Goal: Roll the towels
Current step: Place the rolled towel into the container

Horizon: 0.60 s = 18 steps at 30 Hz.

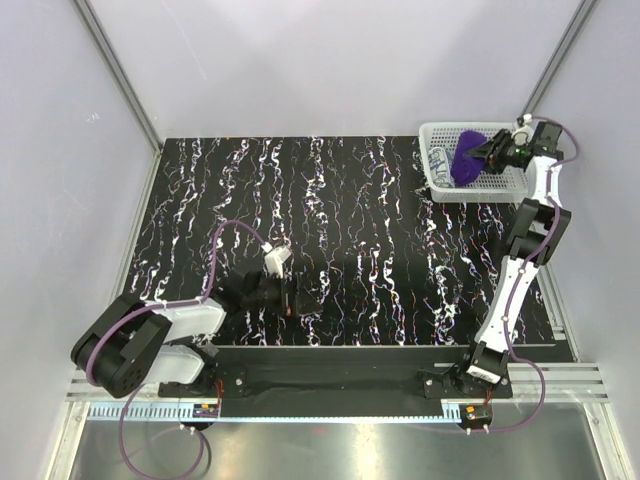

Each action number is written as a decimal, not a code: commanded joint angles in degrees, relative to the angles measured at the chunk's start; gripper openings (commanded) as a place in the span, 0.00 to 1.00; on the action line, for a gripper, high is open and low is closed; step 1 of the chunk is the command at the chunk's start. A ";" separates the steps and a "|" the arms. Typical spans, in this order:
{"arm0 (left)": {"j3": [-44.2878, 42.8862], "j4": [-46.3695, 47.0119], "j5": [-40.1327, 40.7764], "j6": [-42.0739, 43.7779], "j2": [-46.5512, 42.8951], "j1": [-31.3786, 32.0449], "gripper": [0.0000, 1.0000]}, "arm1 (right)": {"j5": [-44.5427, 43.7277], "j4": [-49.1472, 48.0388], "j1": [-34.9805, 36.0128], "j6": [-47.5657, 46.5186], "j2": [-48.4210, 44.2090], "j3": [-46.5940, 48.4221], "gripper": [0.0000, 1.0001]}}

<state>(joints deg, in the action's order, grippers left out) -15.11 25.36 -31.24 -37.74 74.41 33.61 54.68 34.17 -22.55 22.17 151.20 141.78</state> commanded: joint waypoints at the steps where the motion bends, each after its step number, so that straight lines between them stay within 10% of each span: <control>1: 0.26 -4.45 1.71 2.05 2.40 -0.12 0.97 | 0.44 4.57 0.48 -2.57 2.43 5.16 0.31; 13: -0.53 -4.53 1.27 2.23 3.90 -0.12 0.97 | -18.63 16.88 2.33 -11.88 7.27 10.72 0.33; 18: -0.44 -4.53 1.27 2.23 4.16 -0.12 0.97 | -24.87 18.30 3.12 -14.52 7.18 10.89 0.48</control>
<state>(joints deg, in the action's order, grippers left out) -16.16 26.04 -31.77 -37.74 76.27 33.61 38.39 48.84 -20.29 12.19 159.00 151.24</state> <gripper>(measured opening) 0.966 0.466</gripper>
